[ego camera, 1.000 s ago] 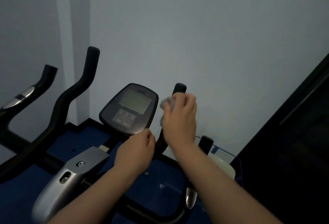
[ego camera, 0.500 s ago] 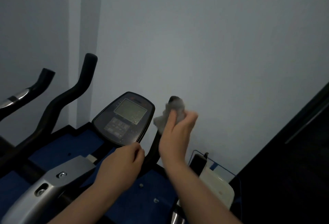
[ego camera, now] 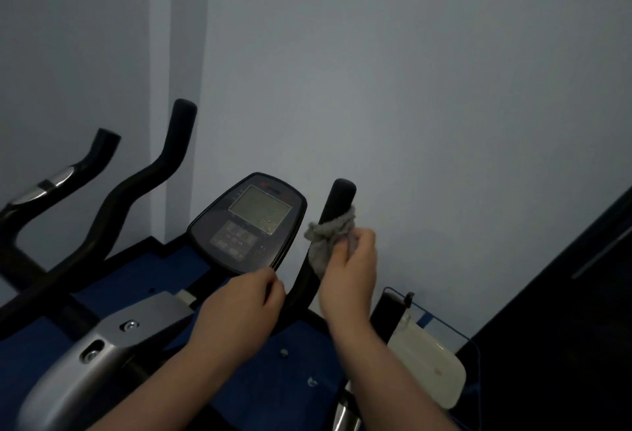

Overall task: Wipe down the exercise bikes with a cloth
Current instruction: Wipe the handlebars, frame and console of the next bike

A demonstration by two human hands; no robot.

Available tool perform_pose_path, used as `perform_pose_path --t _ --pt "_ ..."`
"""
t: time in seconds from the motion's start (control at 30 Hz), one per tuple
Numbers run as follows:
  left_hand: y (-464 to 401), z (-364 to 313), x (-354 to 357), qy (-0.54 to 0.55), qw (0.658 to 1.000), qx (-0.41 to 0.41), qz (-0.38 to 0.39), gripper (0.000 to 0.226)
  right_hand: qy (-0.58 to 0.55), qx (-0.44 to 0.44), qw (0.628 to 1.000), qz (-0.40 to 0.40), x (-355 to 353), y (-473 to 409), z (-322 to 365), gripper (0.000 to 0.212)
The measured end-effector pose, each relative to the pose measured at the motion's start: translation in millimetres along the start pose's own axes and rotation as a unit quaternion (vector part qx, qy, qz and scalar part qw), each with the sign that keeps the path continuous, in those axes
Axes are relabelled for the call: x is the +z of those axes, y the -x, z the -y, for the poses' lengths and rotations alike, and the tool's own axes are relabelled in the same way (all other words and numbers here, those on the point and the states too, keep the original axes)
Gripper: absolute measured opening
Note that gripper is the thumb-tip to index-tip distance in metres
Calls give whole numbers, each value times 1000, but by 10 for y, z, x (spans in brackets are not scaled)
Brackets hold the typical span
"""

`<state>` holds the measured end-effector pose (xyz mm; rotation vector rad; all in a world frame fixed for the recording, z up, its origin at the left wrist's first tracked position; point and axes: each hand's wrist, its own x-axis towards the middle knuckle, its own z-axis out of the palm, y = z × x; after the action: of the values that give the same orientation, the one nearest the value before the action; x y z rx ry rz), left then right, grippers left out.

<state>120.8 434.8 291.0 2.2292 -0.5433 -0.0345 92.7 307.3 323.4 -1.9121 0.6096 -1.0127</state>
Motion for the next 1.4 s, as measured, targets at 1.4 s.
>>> perform_pose_path --t 1.4 --pt "1278 713 -241 214 956 -107 -168 10 262 -301 891 217 -45 804 124 29"
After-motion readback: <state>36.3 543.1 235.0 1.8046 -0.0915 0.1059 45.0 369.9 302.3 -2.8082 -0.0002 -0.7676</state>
